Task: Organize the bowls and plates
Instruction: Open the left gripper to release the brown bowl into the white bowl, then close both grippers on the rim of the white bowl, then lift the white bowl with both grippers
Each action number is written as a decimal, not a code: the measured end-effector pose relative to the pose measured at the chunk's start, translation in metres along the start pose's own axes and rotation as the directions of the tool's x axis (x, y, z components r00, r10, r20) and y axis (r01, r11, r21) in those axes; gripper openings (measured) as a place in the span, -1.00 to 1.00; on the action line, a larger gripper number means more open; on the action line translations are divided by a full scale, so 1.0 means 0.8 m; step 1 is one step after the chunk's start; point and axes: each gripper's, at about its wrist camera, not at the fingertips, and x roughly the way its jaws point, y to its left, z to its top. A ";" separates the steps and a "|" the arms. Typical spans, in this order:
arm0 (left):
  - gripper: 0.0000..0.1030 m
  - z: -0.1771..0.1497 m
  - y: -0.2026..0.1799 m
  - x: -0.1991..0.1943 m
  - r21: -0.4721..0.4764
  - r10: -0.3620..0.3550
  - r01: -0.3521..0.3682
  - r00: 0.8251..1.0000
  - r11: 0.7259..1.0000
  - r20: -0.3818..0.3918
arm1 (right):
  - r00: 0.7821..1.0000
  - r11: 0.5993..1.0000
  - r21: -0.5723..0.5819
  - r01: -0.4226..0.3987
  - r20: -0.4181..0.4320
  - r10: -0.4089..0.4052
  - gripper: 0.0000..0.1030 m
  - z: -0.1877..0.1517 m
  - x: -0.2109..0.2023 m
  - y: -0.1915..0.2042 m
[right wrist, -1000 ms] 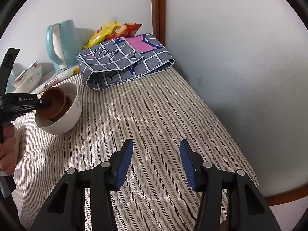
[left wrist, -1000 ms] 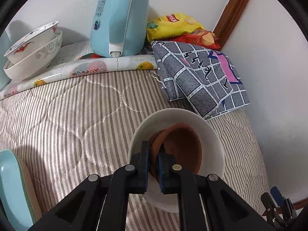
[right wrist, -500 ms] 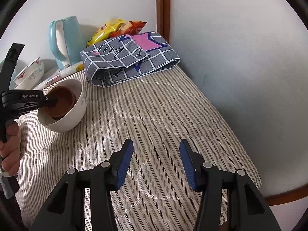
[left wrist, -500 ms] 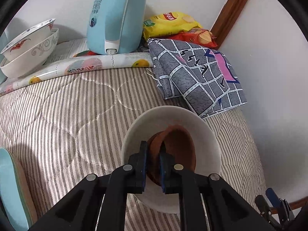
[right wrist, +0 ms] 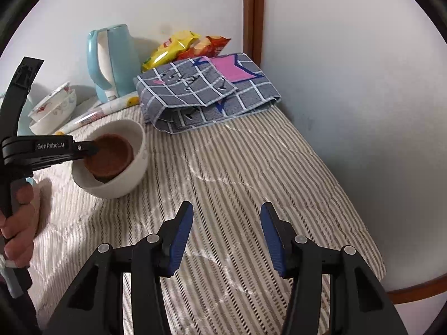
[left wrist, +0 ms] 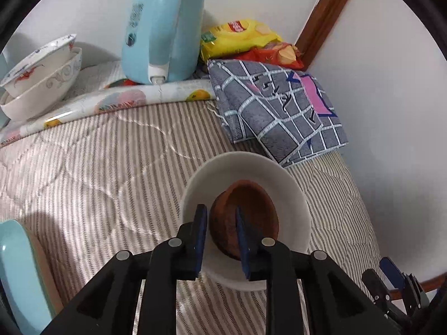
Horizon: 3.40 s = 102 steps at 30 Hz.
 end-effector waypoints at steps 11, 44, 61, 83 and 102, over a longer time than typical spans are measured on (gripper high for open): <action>-0.52 0.006 0.035 -0.031 -0.029 0.052 -0.051 0.998 0.998 0.030 | 0.994 0.994 -0.018 -0.105 0.041 0.105 -0.03 0.050 0.013 0.041; -0.48 0.003 0.032 0.050 0.039 0.084 -0.080 0.990 0.996 -0.114 | 0.976 0.988 -0.112 -0.110 -0.203 0.086 -0.06 0.085 0.142 0.108; -0.51 0.004 0.039 0.052 0.022 0.044 -0.042 0.995 0.999 -0.090 | 0.973 0.986 -0.065 -0.151 -0.184 0.137 0.08 0.083 0.143 0.096; -0.82 -0.012 0.041 0.031 0.001 0.025 -0.025 0.998 1.000 -0.056 | 0.963 0.978 0.007 -0.208 -0.174 0.206 -0.78 0.062 0.119 0.117; -0.83 -0.044 0.054 -0.035 -0.011 0.032 -0.032 0.999 0.999 -0.012 | 0.967 0.974 -0.011 -0.225 -0.127 0.222 -0.78 0.037 0.049 0.139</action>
